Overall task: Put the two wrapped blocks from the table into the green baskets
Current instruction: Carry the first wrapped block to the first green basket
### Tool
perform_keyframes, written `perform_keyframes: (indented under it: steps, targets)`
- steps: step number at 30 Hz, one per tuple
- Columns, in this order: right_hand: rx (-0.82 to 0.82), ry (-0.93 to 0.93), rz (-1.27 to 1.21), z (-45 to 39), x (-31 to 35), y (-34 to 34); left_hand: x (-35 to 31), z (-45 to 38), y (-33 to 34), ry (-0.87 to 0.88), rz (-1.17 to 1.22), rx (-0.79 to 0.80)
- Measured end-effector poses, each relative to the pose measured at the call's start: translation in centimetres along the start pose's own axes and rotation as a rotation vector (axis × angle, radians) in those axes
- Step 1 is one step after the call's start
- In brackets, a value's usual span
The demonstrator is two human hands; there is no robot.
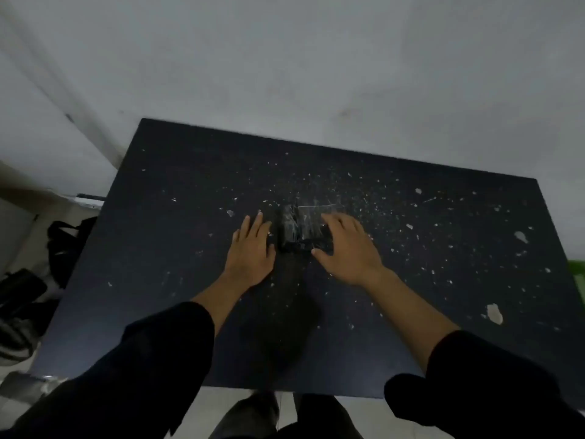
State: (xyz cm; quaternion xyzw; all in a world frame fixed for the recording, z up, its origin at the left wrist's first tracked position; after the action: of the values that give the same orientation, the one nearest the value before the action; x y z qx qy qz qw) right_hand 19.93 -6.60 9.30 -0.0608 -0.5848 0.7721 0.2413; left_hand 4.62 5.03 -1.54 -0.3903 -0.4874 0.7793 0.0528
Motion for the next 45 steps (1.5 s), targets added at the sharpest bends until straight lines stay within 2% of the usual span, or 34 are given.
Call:
perform_keyframes:
  steps: [7, 16, 31, 36, 42, 45]
  targets:
    - [0.051, -0.060, 0.095, -4.1, -1.9, 1.4, 1.5, -1.4, 1.7, 0.013, -0.185, -0.044]
    - [0.075, -0.149, 0.116, -7.1, -2.7, 3.9, 2.0, -1.8, 1.9, -0.011, -0.151, -0.089]
    - [-0.059, -0.090, 0.030, -7.4, -2.1, 3.2, 1.8, -1.7, 1.6, -0.018, -0.125, -0.102]
    - [-0.087, -0.034, -0.157, -6.1, -2.9, 2.3, 1.7, -1.7, 1.4, -0.019, -0.103, -0.109]
    - [-0.364, 0.132, -0.600, -4.6, -4.8, -0.9, 1.8, -1.7, 1.5, -0.022, -0.099, -0.113]
    - [-0.363, 0.247, -0.725, -4.8, -5.4, -0.9, 1.8, -1.7, 1.5, -0.020, -0.096, -0.116]
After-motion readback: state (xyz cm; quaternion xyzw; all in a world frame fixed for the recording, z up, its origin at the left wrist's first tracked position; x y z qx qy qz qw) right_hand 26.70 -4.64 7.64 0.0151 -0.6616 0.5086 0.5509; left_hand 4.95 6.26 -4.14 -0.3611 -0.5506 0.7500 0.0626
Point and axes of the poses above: each hand's wrist, its own z-axis away from the middle knuckle, its own y-axis out of the palm, x = y × z, the point moved 7 cm from there along -z, towards the middle knuckle, and after that the axes turned 9 degrees about z, right-handed, at the moved point
